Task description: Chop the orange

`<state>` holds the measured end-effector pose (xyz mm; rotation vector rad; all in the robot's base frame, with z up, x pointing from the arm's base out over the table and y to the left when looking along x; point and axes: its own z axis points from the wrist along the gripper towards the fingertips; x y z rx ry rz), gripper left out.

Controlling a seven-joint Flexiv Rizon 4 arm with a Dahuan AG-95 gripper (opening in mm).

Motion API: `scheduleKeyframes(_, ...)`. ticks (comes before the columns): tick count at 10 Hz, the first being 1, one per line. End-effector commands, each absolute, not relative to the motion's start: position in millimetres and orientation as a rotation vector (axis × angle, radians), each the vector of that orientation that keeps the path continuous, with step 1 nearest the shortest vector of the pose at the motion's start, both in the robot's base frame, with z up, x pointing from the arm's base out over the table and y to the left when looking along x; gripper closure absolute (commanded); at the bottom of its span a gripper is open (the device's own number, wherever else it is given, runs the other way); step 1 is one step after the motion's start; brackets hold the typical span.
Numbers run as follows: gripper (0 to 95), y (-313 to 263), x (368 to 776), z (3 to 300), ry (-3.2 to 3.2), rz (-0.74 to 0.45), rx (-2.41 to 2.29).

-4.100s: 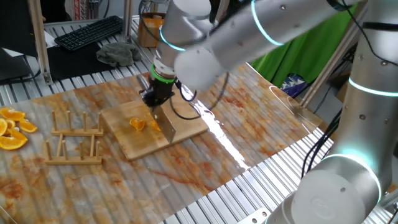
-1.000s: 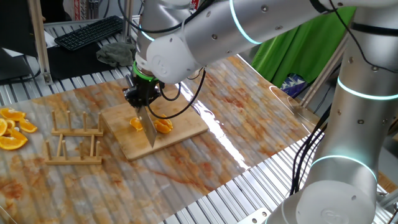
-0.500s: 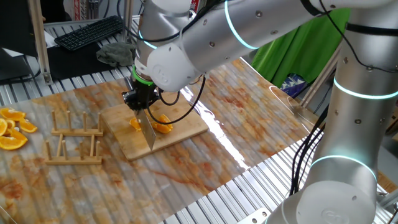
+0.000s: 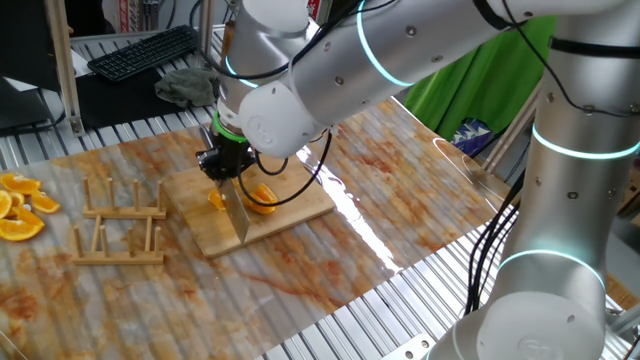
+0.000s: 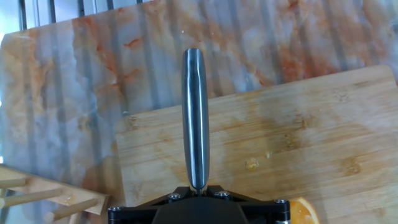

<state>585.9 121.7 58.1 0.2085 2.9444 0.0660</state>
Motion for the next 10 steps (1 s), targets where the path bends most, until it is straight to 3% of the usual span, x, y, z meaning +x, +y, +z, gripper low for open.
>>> scheduleKeyframes(1, 95.0, 122, 585, 60, 2.952, 0.063, 0.213)
scheduleKeyframes(4, 95.0, 122, 584, 60, 2.955, 0.064, 0.212)
scheduleKeyframes(7, 95.0, 123, 581, 35, 2.928, 0.092, 0.214)
scheduleKeyframes(10, 95.0, 124, 581, 37, 2.930, 0.101, 0.228)
